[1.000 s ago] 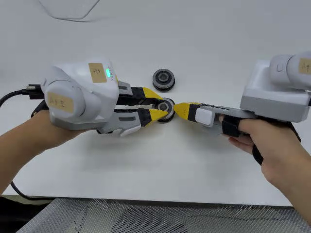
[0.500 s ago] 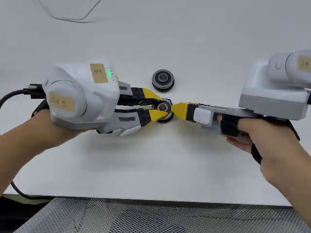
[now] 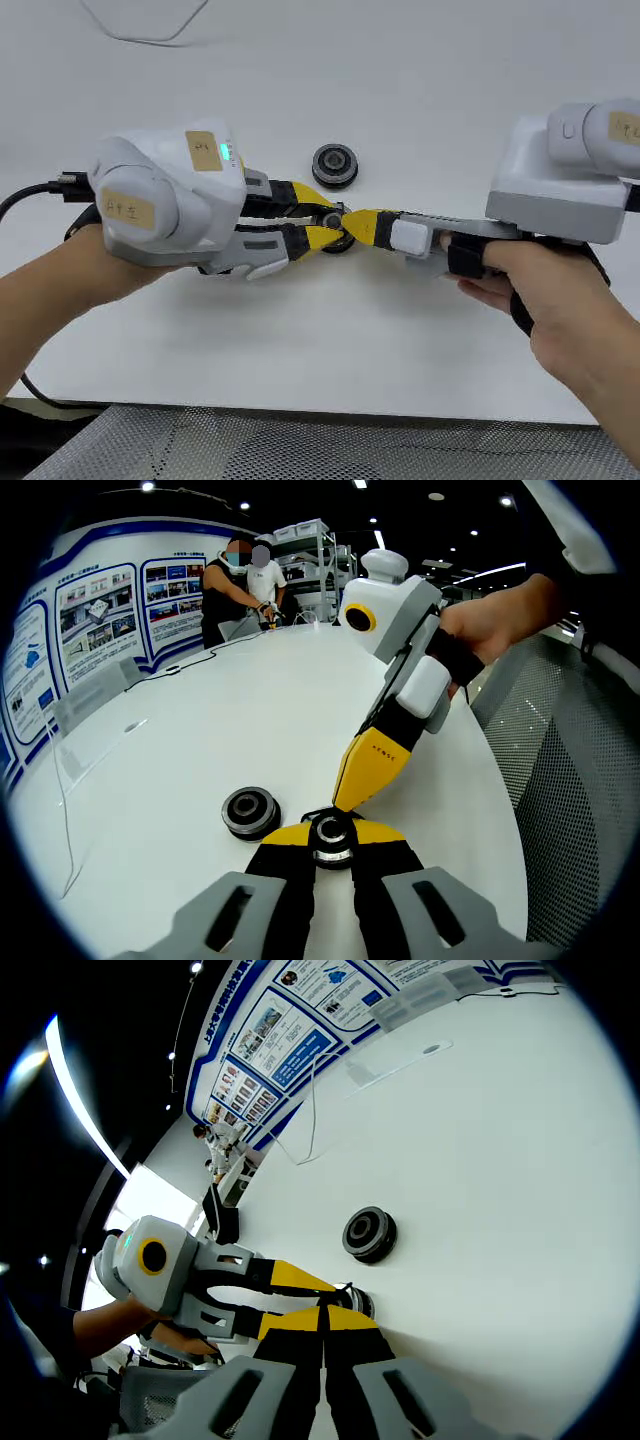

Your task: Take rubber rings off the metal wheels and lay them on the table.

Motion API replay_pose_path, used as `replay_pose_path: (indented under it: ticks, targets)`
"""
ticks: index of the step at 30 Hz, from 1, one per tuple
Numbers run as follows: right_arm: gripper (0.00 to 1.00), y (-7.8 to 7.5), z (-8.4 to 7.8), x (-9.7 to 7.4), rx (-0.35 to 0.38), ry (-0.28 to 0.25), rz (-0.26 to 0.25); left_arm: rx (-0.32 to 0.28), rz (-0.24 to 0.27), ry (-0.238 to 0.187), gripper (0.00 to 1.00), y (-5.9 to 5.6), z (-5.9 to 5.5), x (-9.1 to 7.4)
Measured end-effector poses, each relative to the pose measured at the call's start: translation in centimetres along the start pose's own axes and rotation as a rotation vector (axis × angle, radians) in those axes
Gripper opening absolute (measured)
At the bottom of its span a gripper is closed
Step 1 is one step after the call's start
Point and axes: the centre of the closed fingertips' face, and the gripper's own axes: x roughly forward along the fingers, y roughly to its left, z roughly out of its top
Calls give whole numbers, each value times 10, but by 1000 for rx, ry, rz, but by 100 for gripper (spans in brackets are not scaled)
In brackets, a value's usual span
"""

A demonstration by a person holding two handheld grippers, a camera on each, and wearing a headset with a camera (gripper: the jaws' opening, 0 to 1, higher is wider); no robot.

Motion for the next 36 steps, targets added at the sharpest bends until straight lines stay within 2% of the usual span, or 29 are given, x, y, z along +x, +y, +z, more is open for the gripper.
replay_pose_path:
  ticks: [13,24,36]
  targets:
    - [0,6,-1,-3,-21,3,19,5,9,0,13,-1,1,0]
    - [0,4,-3,-4,-28,8,6,13,17,-10,13,-3,1,-2]
    - [1,3,-1,-5,-25,-3,-5,-4,22,-14,16,-3,5,-7]
